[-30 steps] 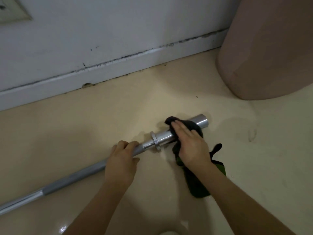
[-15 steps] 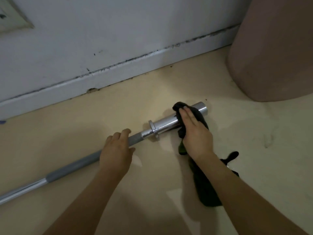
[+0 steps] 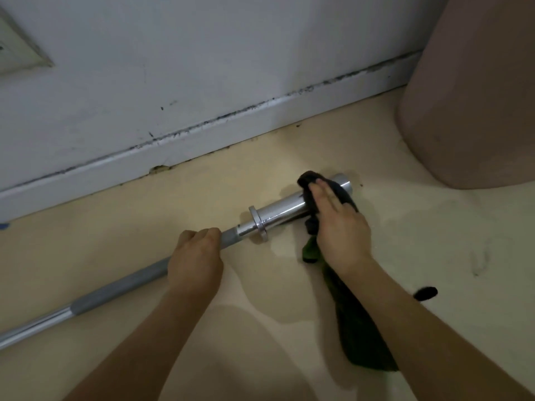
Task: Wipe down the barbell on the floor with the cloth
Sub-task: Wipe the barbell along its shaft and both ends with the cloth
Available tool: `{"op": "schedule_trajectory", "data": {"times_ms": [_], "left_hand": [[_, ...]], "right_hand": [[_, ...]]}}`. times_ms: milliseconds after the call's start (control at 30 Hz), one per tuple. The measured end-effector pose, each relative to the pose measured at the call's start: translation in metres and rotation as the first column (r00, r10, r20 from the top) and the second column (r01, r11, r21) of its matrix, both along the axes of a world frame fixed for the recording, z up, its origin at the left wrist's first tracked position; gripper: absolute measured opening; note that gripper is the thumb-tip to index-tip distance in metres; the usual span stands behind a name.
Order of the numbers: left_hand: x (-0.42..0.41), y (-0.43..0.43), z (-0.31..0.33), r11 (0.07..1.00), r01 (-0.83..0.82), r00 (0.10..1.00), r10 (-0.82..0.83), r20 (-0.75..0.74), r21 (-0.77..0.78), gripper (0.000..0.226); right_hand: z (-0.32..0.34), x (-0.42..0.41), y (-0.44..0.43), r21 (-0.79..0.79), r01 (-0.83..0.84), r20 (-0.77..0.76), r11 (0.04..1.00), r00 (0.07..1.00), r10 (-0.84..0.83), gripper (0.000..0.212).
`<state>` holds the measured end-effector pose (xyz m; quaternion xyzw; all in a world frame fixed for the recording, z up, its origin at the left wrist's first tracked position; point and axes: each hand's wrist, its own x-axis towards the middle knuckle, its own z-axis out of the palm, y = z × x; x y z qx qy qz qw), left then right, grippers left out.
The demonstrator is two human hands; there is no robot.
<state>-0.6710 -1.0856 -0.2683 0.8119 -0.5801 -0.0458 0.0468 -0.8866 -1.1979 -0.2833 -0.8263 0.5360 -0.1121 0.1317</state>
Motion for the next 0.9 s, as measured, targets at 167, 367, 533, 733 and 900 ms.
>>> {"op": "schedule_trajectory", "data": {"times_ms": [167,367,533,733,900], "left_hand": [[0.009,-0.010,-0.004,0.988,0.066,0.993,-0.078,0.086,0.136,0.034],[0.013,-0.027,0.011,0.949,0.083,0.987,-0.122,0.109,0.303,0.016],[0.005,-0.009,0.016,0.890,0.208,0.976,-0.216,-0.026,0.407,0.016],[-0.005,0.008,0.018,0.836,0.289,0.957,-0.249,-0.147,0.466,0.017],[-0.004,0.016,0.015,0.860,0.298,0.951,-0.233,-0.201,0.415,0.016]], "right_hand": [[0.002,0.022,-0.024,0.135,0.148,0.079,0.980,0.984,-0.159,0.073],[0.010,0.077,0.035,0.215,-0.242,0.219,0.946,0.956,0.195,0.069],[0.015,0.002,0.038,0.258,-0.230,0.125,0.938,0.971,0.204,0.071],[0.032,-0.026,0.066,0.321,-0.107,0.242,0.941,0.970,0.027,0.076],[0.024,-0.052,0.052,0.281,0.129,0.154,0.951,0.972,-0.178,0.074]]}}
